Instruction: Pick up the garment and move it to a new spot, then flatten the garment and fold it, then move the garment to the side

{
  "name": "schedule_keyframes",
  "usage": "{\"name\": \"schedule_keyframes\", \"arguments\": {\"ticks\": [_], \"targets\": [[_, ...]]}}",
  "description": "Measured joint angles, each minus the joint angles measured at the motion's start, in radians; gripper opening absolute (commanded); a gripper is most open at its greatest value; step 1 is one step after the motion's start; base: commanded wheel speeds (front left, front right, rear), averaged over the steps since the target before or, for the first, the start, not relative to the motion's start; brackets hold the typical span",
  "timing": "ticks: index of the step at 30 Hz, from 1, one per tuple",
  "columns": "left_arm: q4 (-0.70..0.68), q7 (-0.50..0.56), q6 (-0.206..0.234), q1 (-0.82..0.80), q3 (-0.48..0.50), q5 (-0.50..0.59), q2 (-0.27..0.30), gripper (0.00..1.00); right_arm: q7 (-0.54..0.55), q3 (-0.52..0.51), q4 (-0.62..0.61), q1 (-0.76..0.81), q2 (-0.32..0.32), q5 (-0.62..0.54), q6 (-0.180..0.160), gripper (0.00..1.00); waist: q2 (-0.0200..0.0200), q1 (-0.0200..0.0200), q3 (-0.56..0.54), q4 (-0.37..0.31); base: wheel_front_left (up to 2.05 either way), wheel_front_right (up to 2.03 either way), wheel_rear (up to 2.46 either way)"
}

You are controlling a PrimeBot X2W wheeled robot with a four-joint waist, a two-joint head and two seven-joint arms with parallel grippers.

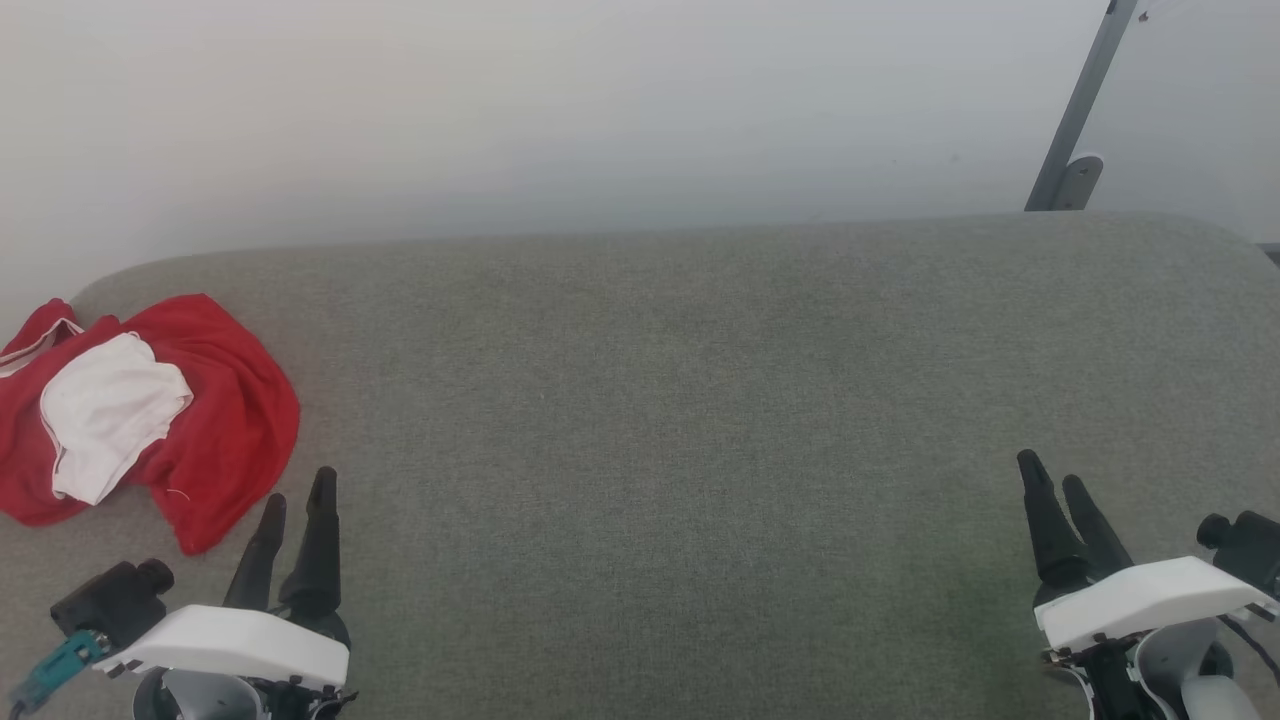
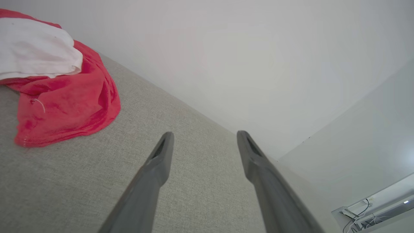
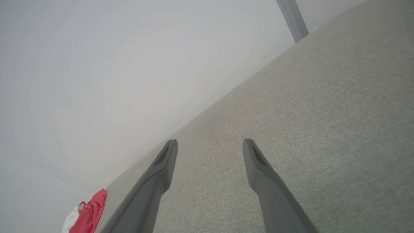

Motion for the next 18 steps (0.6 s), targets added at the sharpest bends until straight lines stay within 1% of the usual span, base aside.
{"name": "schedule_keyframes", "arguments": {"ticks": [6,18], "targets": [[-0.003,-0.019,-0.015,0.003,0.004,0.065,-0.004,1.0,-0.021,-0.006,-0.004,0.0,-0.004,-0.069,0.0,1.0,0.0,0.0,0.0,-0.001,0.0,0.0,0.0],[-0.013,-0.051,-0.025,0.017,0.005,0.198,0.0,1.0,-0.048,-0.012,-0.012,-0.009,-0.008,-0.177,0.0,1.0,0.0,0.0,-0.002,-0.006,0.0,0.0,0.0]]}}
